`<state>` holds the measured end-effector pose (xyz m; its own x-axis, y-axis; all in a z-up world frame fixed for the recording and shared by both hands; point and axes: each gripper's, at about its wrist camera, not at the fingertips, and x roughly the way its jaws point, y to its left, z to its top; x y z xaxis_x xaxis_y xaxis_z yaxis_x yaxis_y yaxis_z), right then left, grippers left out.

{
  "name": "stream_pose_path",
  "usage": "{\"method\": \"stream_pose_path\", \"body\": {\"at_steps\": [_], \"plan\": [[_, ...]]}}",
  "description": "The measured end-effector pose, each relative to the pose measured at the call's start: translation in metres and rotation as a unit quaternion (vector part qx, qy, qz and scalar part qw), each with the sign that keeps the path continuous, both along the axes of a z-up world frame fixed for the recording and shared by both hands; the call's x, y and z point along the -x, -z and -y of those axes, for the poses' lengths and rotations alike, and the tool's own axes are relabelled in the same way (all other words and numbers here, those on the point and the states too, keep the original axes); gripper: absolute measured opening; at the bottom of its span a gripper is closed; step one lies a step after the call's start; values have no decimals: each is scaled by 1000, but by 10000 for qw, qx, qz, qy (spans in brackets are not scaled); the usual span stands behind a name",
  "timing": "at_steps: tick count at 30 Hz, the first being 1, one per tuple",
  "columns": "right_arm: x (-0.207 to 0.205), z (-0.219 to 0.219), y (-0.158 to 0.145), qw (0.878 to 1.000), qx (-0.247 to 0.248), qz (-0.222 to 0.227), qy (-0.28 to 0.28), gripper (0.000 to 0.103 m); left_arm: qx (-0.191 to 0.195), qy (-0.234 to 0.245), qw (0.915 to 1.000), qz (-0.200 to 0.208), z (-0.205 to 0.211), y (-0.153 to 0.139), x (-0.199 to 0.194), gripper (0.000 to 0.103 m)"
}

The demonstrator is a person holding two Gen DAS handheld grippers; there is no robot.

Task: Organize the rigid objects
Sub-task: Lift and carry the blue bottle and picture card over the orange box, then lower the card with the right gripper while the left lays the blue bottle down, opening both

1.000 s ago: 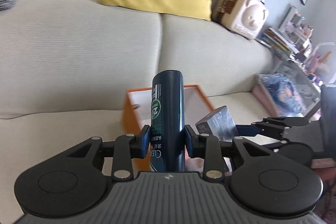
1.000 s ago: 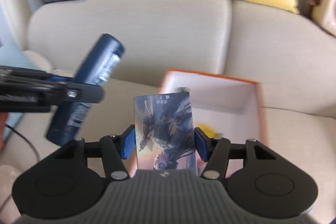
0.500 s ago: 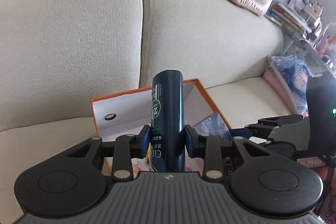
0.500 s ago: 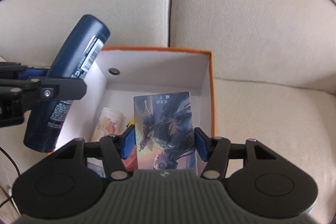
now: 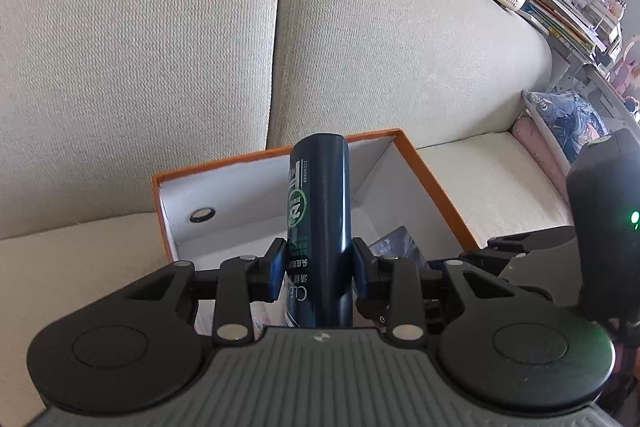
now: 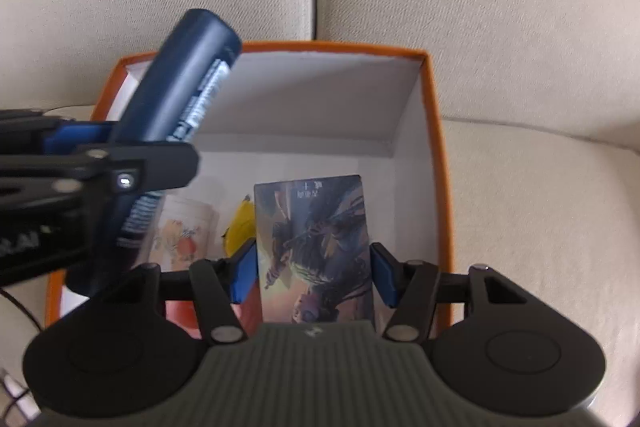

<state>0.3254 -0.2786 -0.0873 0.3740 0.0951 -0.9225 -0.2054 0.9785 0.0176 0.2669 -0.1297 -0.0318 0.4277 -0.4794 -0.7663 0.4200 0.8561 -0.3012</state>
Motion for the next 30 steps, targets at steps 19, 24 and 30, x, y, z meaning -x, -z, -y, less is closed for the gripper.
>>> {"method": "stream_pose_path", "body": {"at_steps": [19,24,30], "plan": [[7,-10,-3,9987,460,-205,94,50,68,-27,9999,-73,-7,0,4,38],[6,-9,-20,9989,16,439,-137,32,158,78,9993,-329,-5,7,-5,38],[22,9,-34,9935,-278,1103,44,32,-1056,1572,9813,338,38,1,-7,38]]}}
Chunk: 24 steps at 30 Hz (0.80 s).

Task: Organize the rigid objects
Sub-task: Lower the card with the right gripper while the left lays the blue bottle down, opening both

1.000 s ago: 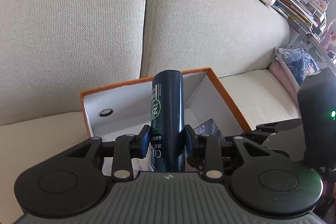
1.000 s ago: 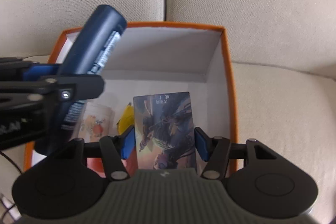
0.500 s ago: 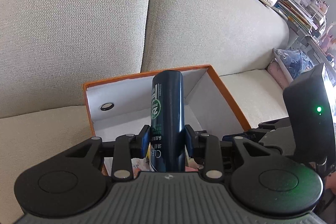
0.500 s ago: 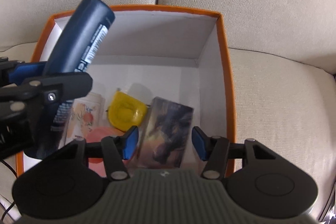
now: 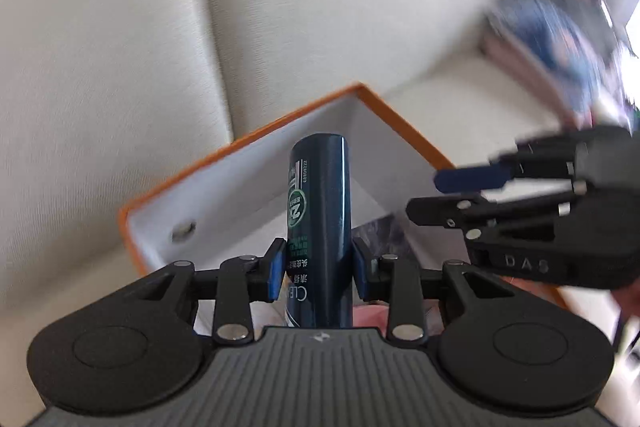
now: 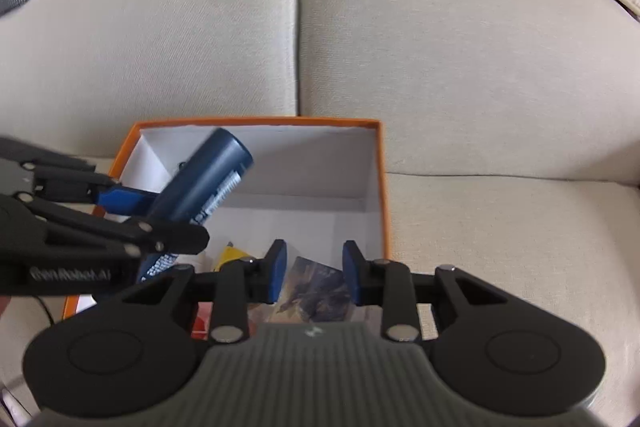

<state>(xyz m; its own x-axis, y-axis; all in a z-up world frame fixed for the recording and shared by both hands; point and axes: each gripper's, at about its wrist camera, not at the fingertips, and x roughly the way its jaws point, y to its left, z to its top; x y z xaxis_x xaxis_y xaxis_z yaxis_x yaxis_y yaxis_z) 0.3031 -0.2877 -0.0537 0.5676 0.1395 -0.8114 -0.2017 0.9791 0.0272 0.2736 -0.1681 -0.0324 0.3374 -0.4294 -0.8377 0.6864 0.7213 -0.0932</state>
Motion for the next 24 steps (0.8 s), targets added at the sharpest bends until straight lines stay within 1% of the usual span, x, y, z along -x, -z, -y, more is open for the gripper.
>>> {"method": "stream_pose_path", "body": {"at_steps": [2,4,7,9,11,14,18,19,21,24], "plan": [[0,1,3,9999,-111,-73,-84,32,-404,523,9973,321,15,-2,0,38],[-2,-3,7,9997,-73,-163,-178,32,-788,992,9905,543,26,-1,0,38],[-7,-8,12,9990,-22,-227,-372,32,-1187,1463,9802,605,36,4,-3,38],[-12,-8,16,9983,-25,-305,-502,29,-1398,1741,9724,669,40,9,-2,38],[-19,-13,19,9977,-14,-348,-577,29,-1584,1949,9651,737,44,15,-2,38],[-26,-19,23,9972,-44,-369,-655,29,-1855,2279,9517,891,48,26,-5,38],[-34,-22,30,9965,-36,-441,-707,29,-2359,2751,9223,1341,53,47,-5,38],[-36,-22,32,9965,-60,-472,-682,28,-2406,2817,9178,1431,54,51,-5,38],[-40,-23,36,9961,-178,-567,-652,28,-2482,2901,9118,1511,55,58,-6,38],[-48,-29,40,9957,-174,-612,-668,28,-2515,2953,9080,1582,55,66,-6,39]]}}
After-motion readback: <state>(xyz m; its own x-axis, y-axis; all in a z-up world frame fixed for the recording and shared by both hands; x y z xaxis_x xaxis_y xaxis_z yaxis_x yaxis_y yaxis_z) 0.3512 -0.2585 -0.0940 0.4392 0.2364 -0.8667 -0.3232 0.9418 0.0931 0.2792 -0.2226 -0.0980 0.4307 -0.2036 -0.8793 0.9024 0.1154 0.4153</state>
